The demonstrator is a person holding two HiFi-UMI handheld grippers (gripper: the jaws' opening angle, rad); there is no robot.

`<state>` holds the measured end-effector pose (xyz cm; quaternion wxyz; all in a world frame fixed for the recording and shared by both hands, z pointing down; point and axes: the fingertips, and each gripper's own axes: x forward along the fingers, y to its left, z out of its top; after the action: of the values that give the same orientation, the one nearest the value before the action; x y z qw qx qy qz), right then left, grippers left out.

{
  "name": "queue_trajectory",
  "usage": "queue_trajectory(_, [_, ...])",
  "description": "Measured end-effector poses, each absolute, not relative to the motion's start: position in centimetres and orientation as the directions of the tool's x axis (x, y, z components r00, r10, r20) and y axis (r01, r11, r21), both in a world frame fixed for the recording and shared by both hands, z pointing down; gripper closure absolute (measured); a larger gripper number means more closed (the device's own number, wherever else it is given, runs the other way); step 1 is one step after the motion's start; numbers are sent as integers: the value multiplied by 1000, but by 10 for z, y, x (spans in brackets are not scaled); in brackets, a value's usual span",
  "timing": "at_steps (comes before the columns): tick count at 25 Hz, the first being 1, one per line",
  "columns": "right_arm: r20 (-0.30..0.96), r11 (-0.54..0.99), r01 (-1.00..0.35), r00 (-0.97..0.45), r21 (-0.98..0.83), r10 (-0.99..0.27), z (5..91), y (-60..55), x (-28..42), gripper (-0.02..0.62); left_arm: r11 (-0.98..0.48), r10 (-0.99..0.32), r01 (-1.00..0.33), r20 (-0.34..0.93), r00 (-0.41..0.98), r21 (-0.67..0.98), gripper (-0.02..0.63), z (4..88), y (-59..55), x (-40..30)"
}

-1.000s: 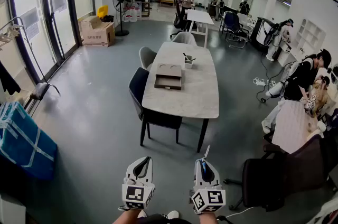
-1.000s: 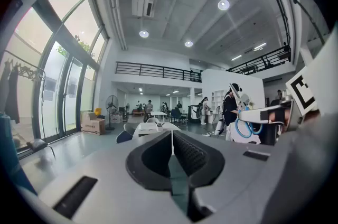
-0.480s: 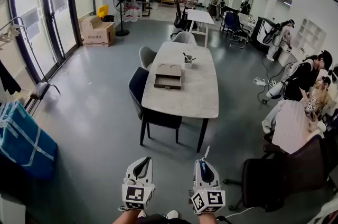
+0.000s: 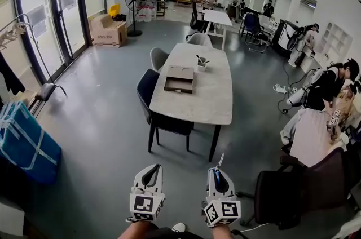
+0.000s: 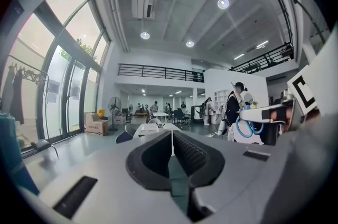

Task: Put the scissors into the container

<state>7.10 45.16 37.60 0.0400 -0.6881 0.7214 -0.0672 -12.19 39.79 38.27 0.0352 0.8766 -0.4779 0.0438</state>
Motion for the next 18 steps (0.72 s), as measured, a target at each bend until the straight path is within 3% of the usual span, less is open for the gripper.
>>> queue_trajectory(18, [39, 37, -988, -44, -147, -998, 381, 415, 107, 555, -552, -829, -834, 94, 551, 15, 588, 381, 357, -84])
